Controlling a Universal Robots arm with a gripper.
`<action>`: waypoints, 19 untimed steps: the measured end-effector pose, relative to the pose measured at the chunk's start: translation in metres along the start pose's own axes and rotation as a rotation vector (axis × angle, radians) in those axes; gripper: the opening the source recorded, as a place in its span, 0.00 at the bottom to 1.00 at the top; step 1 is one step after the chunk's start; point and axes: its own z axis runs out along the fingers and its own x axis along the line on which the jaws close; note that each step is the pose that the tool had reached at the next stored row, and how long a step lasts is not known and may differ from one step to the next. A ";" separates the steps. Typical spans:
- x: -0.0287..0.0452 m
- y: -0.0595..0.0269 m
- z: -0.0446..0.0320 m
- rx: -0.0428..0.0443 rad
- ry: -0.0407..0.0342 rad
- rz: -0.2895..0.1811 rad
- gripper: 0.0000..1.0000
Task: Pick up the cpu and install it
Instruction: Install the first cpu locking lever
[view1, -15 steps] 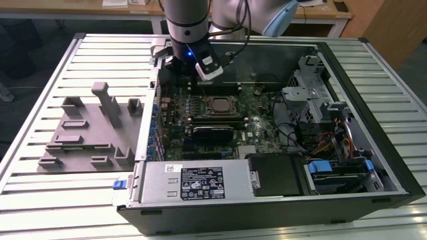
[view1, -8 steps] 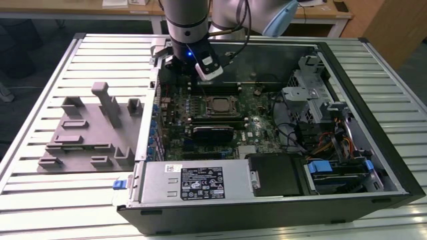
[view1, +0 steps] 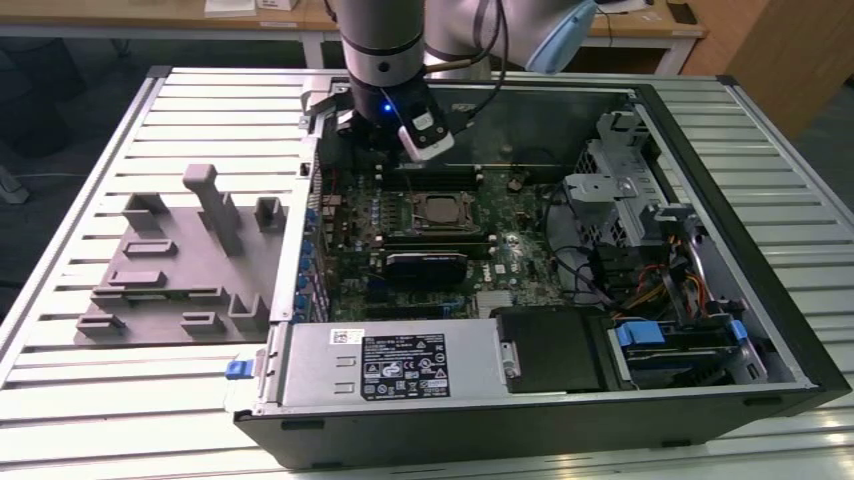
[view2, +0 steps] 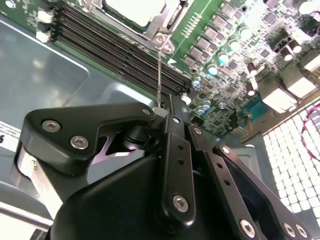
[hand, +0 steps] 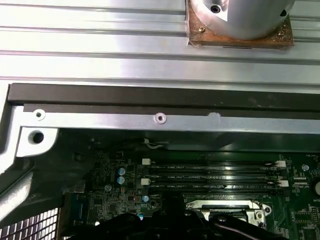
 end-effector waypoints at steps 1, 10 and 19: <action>-0.0016 0.0000 0.0001 0.0000 0.0000 0.000 0.11; -0.0197 0.0000 0.0010 0.0000 0.0005 0.000 0.11; -0.0468 0.0001 0.0023 0.0000 0.0020 0.001 0.11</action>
